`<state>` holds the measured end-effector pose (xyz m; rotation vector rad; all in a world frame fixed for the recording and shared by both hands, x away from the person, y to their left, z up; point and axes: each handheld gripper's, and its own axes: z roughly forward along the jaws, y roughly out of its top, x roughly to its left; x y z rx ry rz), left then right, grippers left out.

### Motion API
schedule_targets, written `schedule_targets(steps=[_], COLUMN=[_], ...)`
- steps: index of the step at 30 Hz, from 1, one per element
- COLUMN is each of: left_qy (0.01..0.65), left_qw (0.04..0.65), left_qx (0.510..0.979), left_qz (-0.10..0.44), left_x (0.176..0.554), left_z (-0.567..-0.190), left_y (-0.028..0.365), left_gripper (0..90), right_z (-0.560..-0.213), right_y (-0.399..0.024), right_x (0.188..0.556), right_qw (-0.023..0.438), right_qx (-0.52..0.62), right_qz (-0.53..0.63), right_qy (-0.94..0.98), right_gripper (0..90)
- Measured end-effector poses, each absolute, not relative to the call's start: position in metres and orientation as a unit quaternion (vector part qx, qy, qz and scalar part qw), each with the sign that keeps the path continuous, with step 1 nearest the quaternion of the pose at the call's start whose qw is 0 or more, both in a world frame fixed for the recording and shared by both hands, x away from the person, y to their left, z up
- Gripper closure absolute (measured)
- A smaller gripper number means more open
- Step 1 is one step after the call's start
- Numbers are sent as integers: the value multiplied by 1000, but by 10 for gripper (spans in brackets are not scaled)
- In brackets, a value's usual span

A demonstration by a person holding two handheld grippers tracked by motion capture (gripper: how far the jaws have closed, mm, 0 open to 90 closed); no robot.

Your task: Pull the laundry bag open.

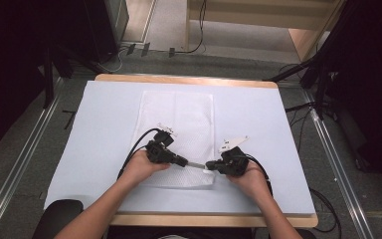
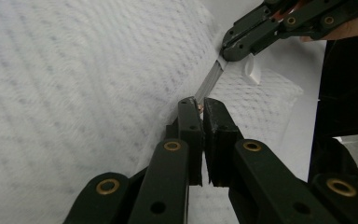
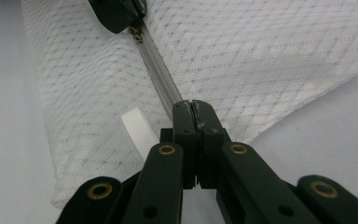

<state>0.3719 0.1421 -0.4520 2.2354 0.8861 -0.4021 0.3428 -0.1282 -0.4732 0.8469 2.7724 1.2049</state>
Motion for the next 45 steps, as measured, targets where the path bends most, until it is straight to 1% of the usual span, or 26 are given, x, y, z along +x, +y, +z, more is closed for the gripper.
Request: schedule_targets(steps=[26,45], left_qy=[369,401], left_qw=[348,344], left_qx=[846,836], left_qz=[-163,-150], left_x=[371,367], left_z=[-444,-442], left_y=[186,219], left_gripper=[879,879], right_z=[-473,-473], right_y=[-130,-130], right_x=[349,354], right_qw=[-16,-29], right_qx=[248,229], right_qz=[384,380], right_qy=[889,896], right_gripper=[900,900])
